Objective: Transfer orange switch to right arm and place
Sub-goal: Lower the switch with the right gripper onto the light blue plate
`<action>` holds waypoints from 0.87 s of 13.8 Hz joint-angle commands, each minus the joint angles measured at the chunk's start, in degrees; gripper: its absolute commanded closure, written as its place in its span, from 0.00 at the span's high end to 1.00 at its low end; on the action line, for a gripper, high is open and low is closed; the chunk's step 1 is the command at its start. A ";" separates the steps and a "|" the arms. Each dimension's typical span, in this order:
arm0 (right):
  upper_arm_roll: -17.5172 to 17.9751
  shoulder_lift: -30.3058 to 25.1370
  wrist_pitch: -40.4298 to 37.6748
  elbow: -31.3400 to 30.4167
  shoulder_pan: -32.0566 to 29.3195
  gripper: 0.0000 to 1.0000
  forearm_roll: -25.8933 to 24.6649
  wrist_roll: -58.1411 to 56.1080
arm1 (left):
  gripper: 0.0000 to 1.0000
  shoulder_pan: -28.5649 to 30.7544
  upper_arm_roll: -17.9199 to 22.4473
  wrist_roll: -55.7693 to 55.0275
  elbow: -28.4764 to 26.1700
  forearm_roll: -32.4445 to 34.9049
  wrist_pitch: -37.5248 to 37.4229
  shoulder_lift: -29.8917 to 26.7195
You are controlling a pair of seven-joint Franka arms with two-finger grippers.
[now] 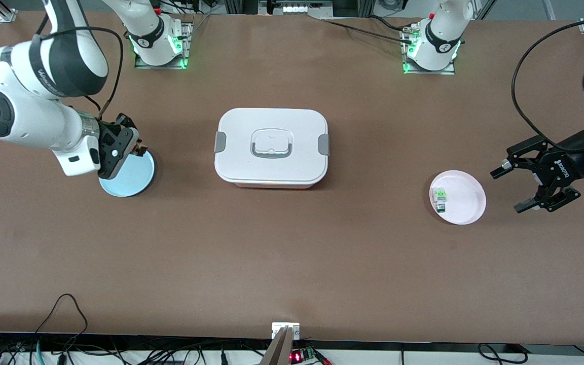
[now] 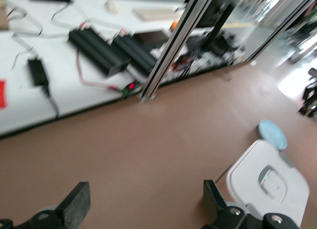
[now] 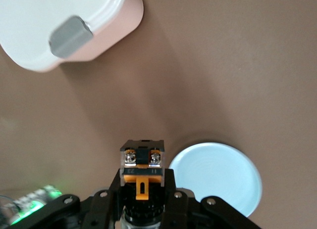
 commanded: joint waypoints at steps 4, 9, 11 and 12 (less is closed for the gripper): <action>-8.01 -2.34 22.22 -17.35 -0.41 0.00 -0.58 -25.37 | 1.00 -3.08 0.57 -32.02 9.99 32.34 -11.39 -1.12; -10.74 0.12 39.03 -27.74 -0.67 0.00 -0.40 -31.29 | 1.00 -6.07 0.57 -49.99 18.00 42.31 -26.81 -1.03; -11.36 3.01 44.75 -28.99 -0.76 0.00 -0.23 -33.14 | 1.00 -6.16 0.57 -51.84 18.01 43.45 -27.34 -0.94; -11.62 4.59 46.51 -28.99 -0.85 0.00 -0.23 -33.75 | 1.00 -6.25 0.57 -53.15 18.01 44.07 -27.95 -1.03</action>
